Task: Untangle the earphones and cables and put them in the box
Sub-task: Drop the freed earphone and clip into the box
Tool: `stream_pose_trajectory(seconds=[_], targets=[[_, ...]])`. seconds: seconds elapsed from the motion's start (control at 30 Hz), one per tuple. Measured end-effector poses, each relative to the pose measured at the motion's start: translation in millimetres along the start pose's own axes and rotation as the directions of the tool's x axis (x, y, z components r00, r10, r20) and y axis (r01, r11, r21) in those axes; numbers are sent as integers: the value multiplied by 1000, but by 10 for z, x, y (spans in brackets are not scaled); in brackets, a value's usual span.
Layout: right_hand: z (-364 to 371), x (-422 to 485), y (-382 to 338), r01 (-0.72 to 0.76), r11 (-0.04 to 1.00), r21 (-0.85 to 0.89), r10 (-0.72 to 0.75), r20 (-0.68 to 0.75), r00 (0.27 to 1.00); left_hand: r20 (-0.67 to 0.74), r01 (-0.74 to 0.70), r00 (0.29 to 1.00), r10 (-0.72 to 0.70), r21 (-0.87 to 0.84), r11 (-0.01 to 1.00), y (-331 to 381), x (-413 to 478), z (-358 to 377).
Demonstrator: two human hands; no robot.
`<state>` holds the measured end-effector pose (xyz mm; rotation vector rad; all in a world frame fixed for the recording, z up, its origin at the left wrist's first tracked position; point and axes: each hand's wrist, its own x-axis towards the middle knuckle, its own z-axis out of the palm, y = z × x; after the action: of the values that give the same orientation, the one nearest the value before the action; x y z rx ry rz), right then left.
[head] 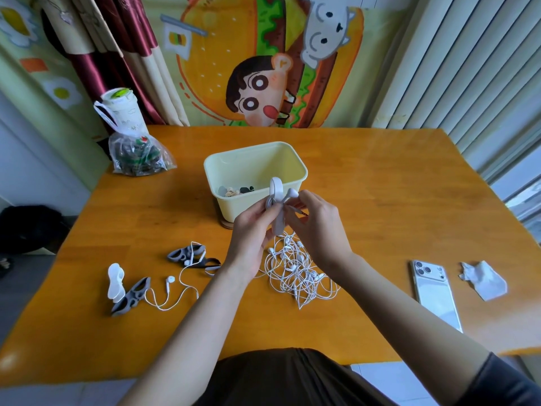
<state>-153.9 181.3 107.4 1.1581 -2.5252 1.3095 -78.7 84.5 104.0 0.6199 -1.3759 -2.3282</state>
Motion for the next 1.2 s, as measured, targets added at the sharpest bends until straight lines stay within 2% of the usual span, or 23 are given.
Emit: stream_pose_trajectory(seconds=[0.17,0.4,0.63,0.7,0.8,0.9,0.97,1.07,1.13,1.2], targets=[[22,3,0,2,1000,7,-2,8,1000,-6,41,999,-41,-32,999,26,-1,-4],[32,-26,-39,-82,993,88,80,28,996,-130,99,985,-109,-77,992,21,44,-23],[40,-47,-58,-185,976,112,182,38,983,-174,-1,985,4,23,1000,-41,39,13],[31,-72,-70,-195,978,68,193,39,980,-191,-18,981,28,52,998,-49,47,9],[36,-124,-101,-117,989,-85,119,14,993,-208,-25,977,44,95,995,-75,56,10],[36,-124,-113,77,973,-218,-89,-49,995,-199,-24,979,48,123,992,-93,53,0],[23,-99,-91,133,959,-251,-151,-56,987,-163,-22,986,42,125,992,-91,35,-6],[-4,-47,-65,2,997,-82,-6,-42,999,-73,-27,997,34,104,994,-78,2,-8],[-10,-21,-47,-122,991,58,124,-24,992,-26,-41,999,44,104,994,-83,-9,-14],[-15,-5,-36,-176,977,120,180,-26,983,-1,-42,999,42,90,995,-98,-21,-27]])
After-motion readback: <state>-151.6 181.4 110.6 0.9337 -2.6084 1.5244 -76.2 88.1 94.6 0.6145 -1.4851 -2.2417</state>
